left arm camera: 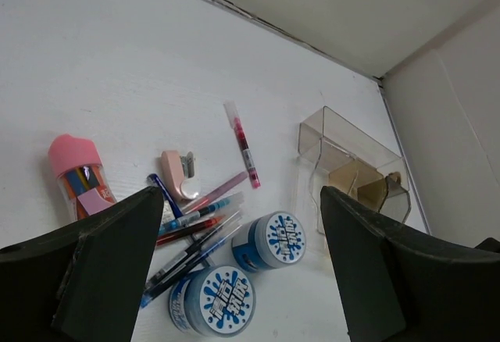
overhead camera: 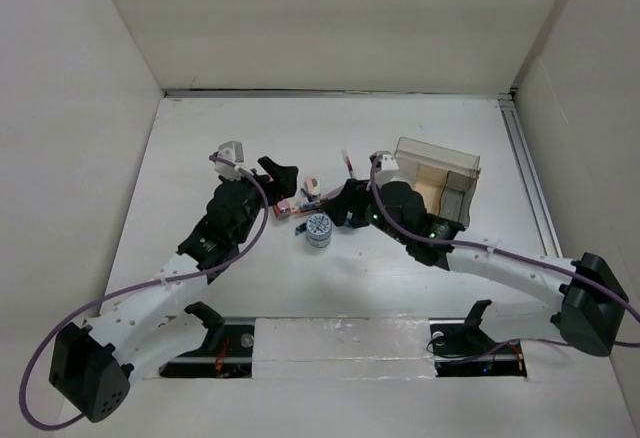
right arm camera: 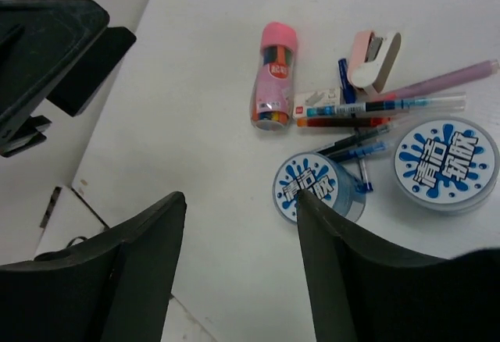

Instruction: Organize the desk

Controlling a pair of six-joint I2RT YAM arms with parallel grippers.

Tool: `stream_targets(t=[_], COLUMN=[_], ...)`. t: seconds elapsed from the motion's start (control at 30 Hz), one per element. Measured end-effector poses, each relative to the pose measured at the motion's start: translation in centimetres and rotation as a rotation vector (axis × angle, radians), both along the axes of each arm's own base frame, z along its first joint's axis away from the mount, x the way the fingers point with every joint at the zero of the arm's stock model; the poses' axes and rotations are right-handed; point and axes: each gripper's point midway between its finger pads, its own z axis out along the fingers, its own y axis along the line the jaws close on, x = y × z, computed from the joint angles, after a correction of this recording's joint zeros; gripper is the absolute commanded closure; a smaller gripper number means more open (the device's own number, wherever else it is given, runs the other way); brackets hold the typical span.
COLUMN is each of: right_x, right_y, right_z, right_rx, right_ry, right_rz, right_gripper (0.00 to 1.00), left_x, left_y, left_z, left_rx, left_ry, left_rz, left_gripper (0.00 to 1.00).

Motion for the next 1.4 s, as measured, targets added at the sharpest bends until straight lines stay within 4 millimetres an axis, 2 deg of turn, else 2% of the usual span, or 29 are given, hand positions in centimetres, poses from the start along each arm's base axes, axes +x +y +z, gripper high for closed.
stream_targets(t=[0.03,0.07,0.2,0.23,0.27,0.3,0.33,0.37,0.4,0.43,0.47,0.5,0.53,0.6,0.63,0.7,0.73,0.77,0.93,1.13,1.4], right_x=[0.0,-0.1,0.0,0.0,0.1,0.2,0.2,0.3,0.5,0.6,0.6,0.7,0.7,0.5,0.2,-0.3,-0.5,-0.7,-0.9,0.3,2.3], right_y=[0.1,0.0,-0.1,-0.1,-0.1,-0.2,-0.1,-0.2,-0.2,-0.2,-0.2,-0.3,-0.4,-0.6,-0.6,-0.5,-0.5,-0.4,-0.2,1.3,3.8], right_z=[-0.6,-1.1,-2.3,-2.5,-2.8,-3.1,-3.4,-3.6,-3.7,-3.7,-3.8,-3.9,-4.0,-4.5,-4.8,-5.4,-5.9,-6.4,-9.3,-12.1,-12.9], right_rx=[-0.016,-0.033,-0.059,-0.065,-0.074,-0.086,-0.099,-0.109,-0.121,-0.133,-0.142,-0.156,-0.168,-0.199,-0.216,-0.244,-0.262,-0.279,-0.372,-0.466,-0.514], right_ry=[0.010,0.018,0.044,0.046,0.050,0.056,0.061,0.067,0.069,0.069,0.071,0.070,0.072,0.083,0.090,0.103,0.111,0.120,0.176,0.207,0.189], right_rz=[0.003,0.004,-0.005,-0.009,-0.015,-0.019,-0.024,-0.031,-0.037,-0.041,-0.046,-0.050,-0.052,-0.063,-0.064,-0.062,-0.062,-0.062,-0.058,-0.064,-0.054], right_gripper=[0.54,1.00,1.00,1.00,1.00,0.96,0.81,0.70,0.58,0.36,0.28,0.22,0.15,0.10,0.08,0.08,0.08,0.08,0.08,0.08,0.10], left_x=[0.1,0.2,0.7,0.8,0.8,0.9,0.8,0.7,0.5,0.3,0.1,0.0,-0.1,-0.2,-0.1,-0.1,-0.1,0.0,0.0,0.0,-0.2], left_y=[-0.1,-0.2,-0.5,-0.5,-0.6,-0.6,-0.6,-0.4,-0.3,0.0,0.3,0.6,1.0,1.7,2.0,2.6,2.8,3.0,3.1,3.1,3.2], left_z=[-0.4,-0.5,-0.3,0.0,0.0,0.3,0.6,0.9,1.1,1.1,1.3,1.6,1.9,2.5,2.8,3.1,3.1,3.0,2.7,1.7,1.3], left_rx=[0.004,0.005,0.014,0.018,0.018,0.018,0.015,0.017,0.015,0.021,0.024,0.024,0.025,0.022,0.020,0.023,0.022,0.026,0.028,0.041,0.041], left_ry=[0.004,0.003,-0.023,-0.042,-0.042,-0.060,-0.077,-0.097,-0.114,-0.126,-0.138,-0.153,-0.165,-0.190,-0.198,-0.207,-0.209,-0.207,-0.198,-0.181,-0.177], left_rz=[-0.005,-0.007,-0.011,-0.012,-0.012,-0.015,-0.017,-0.019,-0.018,-0.015,-0.010,0.002,0.013,0.044,0.061,0.089,0.099,0.108,0.116,0.114,0.116], left_gripper=[0.22,0.23,0.31,0.44,0.44,0.50,0.57,0.72,0.80,0.87,0.98,1.00,1.00,0.98,0.81,0.59,0.43,0.40,0.39,0.39,0.40])
